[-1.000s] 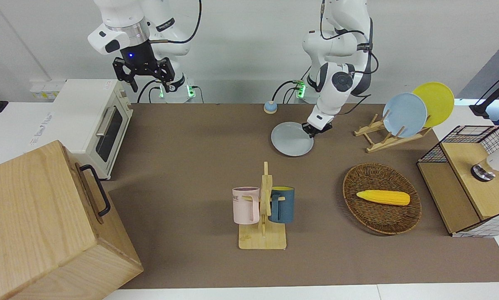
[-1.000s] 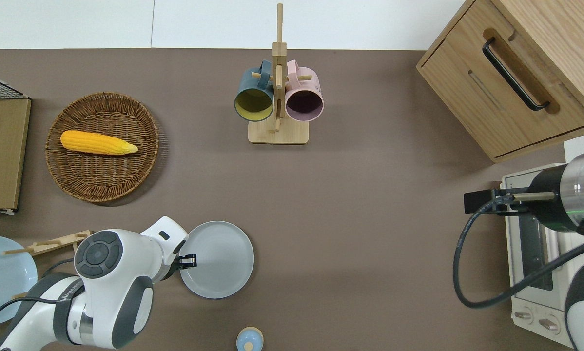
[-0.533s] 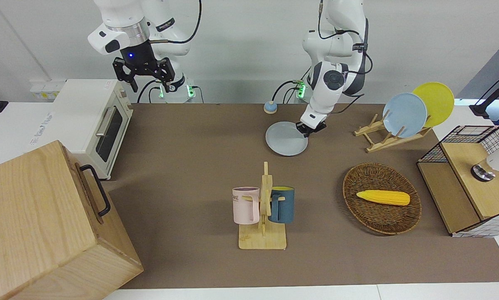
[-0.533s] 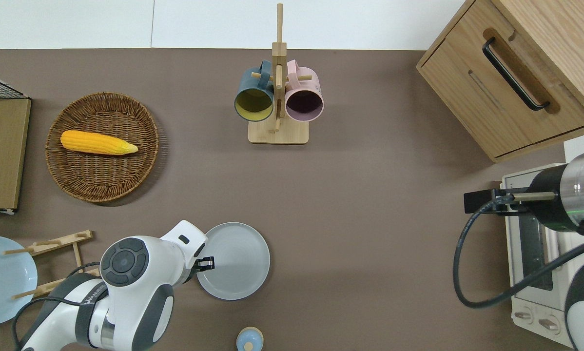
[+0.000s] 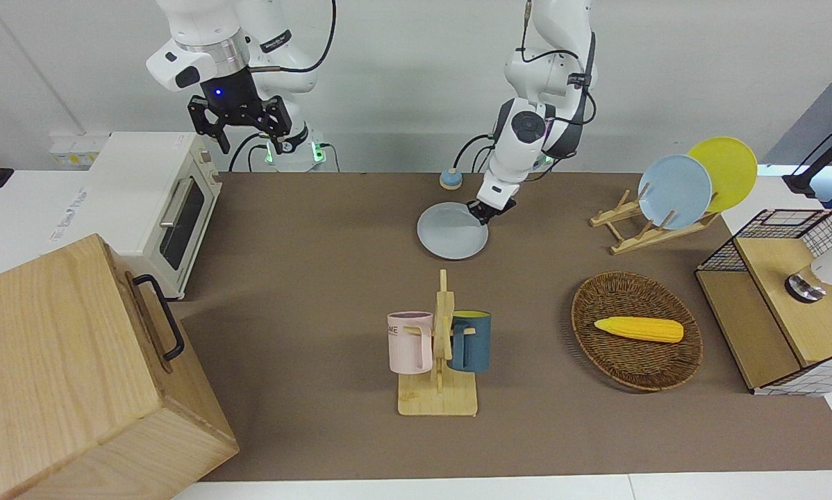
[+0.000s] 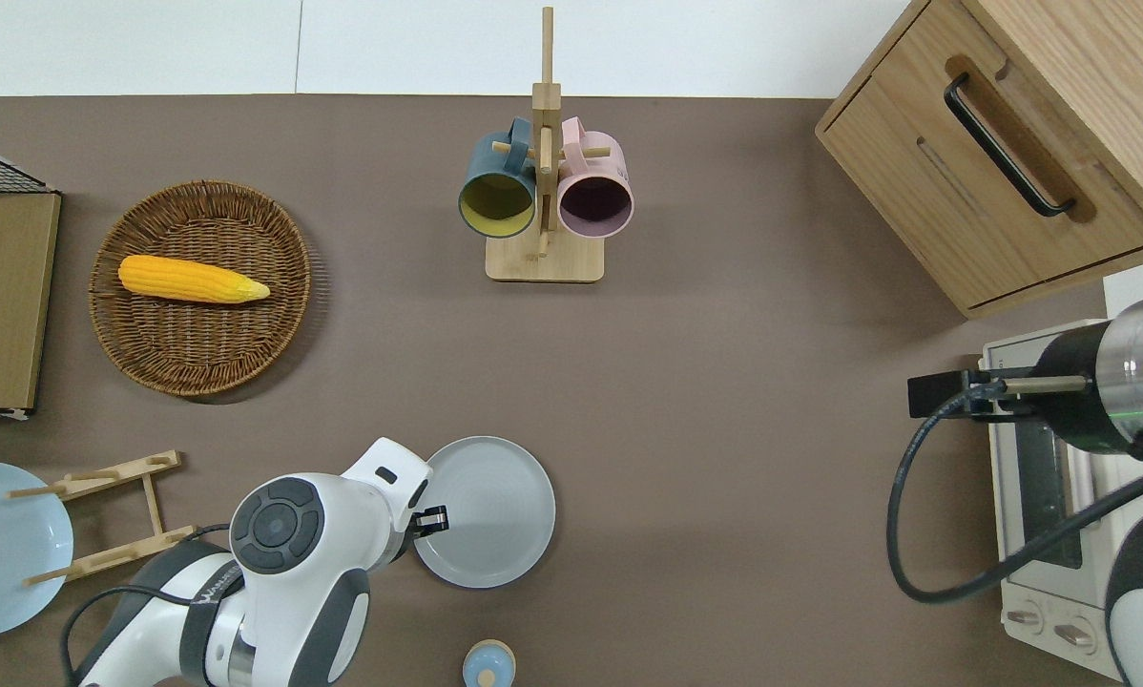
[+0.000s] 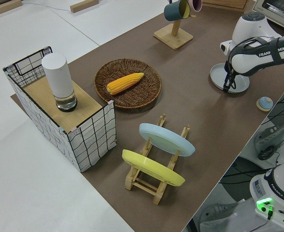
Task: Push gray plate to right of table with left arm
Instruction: 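Push the gray plate with the left gripper across the table, away from the arm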
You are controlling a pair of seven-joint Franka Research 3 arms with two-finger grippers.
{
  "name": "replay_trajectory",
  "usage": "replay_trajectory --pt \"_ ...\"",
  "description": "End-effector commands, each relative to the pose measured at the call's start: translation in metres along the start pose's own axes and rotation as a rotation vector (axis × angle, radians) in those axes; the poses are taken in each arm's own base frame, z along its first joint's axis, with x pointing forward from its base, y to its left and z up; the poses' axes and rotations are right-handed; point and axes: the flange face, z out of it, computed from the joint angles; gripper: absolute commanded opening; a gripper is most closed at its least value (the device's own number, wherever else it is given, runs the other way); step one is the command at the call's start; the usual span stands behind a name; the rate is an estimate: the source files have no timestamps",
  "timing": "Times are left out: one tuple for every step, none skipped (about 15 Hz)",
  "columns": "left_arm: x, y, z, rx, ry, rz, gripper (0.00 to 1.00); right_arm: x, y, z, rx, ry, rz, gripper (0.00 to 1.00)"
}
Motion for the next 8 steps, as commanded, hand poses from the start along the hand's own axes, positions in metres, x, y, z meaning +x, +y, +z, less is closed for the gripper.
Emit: replay_trajectory --pt "-0.007 0.016 0.026 -0.022 -0.002 -0.073 0.0 -0.008 0.001 0.0 0.009 -0.004 0.021 0.996" --pt "-0.008 0.019 0.029 -0.021 -0.003 -0.079 0.0 -0.008 0.001 0.0 0.009 -0.004 0.021 0.996" --pt "-0.013 0.025 0.029 -0.023 -0.001 -0.078 0.0 -0.008 0.001 0.0 0.009 -0.004 0.021 0.996" --pt "-0.014 0.028 0.03 -0.028 0.003 -0.089 0.0 -0.008 0.001 0.0 0.009 -0.004 0.021 0.994" --pt "-0.015 0.032 0.031 -0.032 0.005 -0.092 0.0 -0.008 0.001 0.0 0.009 -0.004 0.021 0.996" --pt "-0.018 0.04 0.033 -0.033 0.002 -0.093 0.0 -0.008 0.001 0.0 0.009 -0.004 0.021 0.996" --pt "-0.019 0.048 0.034 -0.045 0.0 -0.11 0.0 -0.008 0.001 0.0 0.009 -0.004 0.021 0.996" --pt "-0.021 0.056 0.035 -0.061 -0.002 -0.132 0.0 -0.008 0.001 0.0 0.009 -0.004 0.021 0.996"
